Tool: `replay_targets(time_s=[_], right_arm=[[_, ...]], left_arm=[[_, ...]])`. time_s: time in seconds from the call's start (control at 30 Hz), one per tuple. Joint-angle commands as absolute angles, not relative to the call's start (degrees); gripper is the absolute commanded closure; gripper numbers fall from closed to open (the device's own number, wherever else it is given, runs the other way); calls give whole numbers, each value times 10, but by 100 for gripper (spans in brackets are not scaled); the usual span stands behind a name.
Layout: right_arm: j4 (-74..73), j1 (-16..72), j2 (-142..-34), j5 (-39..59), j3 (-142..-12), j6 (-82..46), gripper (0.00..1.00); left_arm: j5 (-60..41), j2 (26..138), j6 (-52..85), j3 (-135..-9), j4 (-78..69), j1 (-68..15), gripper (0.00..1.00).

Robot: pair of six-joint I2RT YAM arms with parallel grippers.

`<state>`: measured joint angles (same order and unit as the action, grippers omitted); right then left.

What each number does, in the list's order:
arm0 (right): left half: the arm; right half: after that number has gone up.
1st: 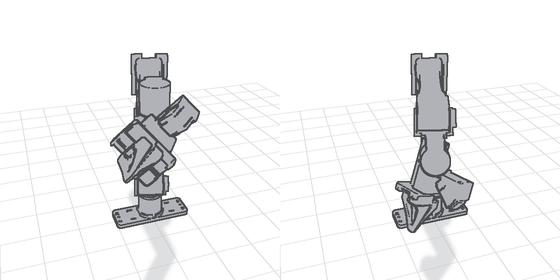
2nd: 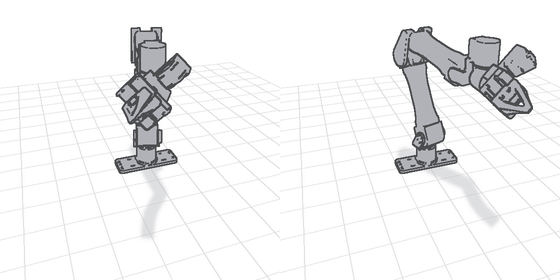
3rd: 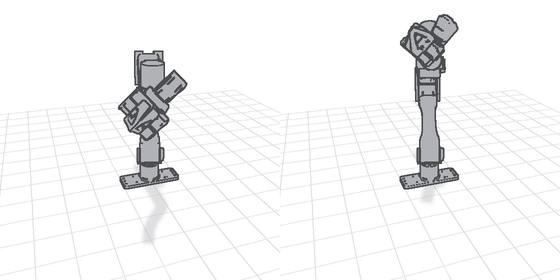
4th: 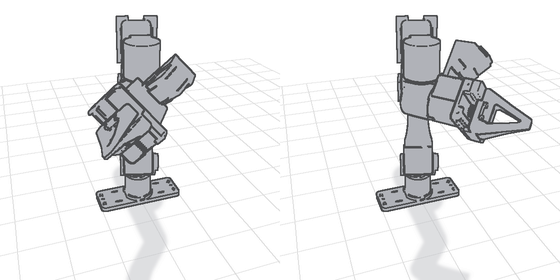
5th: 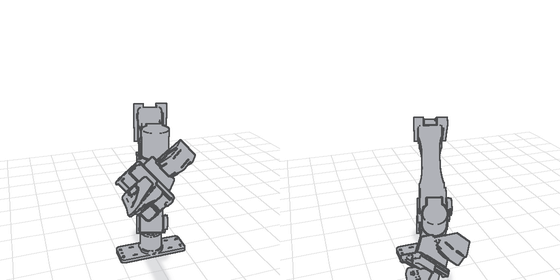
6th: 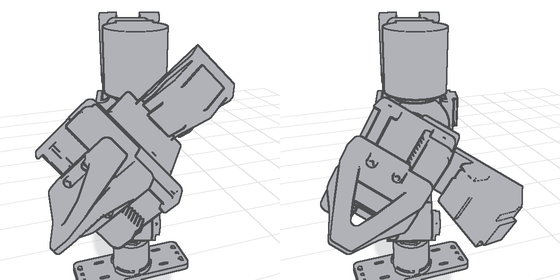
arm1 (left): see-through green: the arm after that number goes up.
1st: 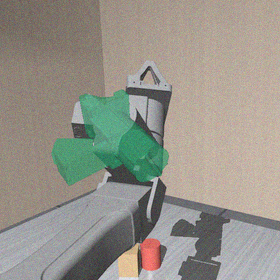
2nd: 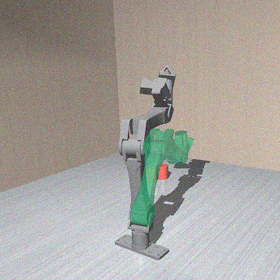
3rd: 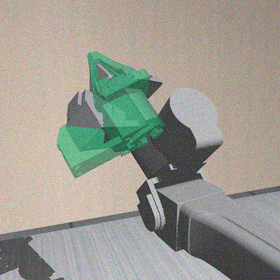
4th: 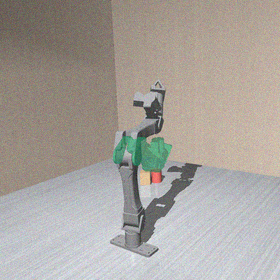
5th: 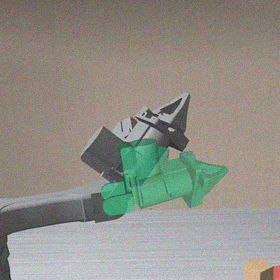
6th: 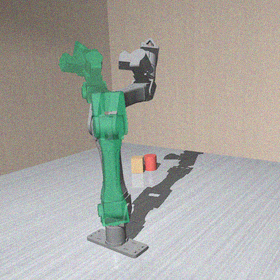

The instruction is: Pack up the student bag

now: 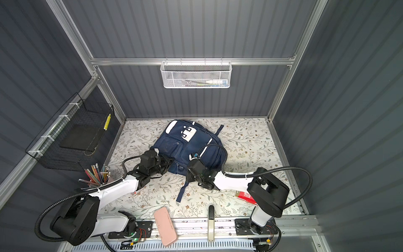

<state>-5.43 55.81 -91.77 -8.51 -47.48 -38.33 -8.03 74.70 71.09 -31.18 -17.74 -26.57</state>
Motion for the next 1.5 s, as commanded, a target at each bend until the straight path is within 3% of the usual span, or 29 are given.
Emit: replay_targets(time_s=[0.0,0.1,0.17,0.27,0.57,0.8,0.9,1.1,1.3,1.47], right_arm=[[-60,552,-904,-69,-467,-349,98],[-131,567,-907,-7,-480,-321,92],[-134,581,-927,-3,-508,-311,72],[-144,581,-971,-5,-545,-311,60],[-91,570,-1049,-65,-627,-326,56],[-109,559,-1046,-92,-596,-345,49],[-108,555,-1072,-97,-623,-348,54],[-76,554,-1113,-190,-649,-383,76],[-132,556,-1093,-160,-629,-342,98],[-84,559,-1053,-129,-611,-337,100]], left_arm=[[-89,739,699,-309,-180,-258,100],[-124,755,738,-295,-248,-261,100],[-137,759,753,-292,-258,-262,100],[-137,749,753,-292,-250,-262,100],[-138,738,743,-296,-222,-262,100],[-138,739,745,-296,-227,-262,100],[-143,739,747,-298,-229,-262,100],[-144,726,748,-301,-218,-262,100],[-149,729,747,-298,-210,-262,100],[-134,736,746,-284,-216,-259,100]])
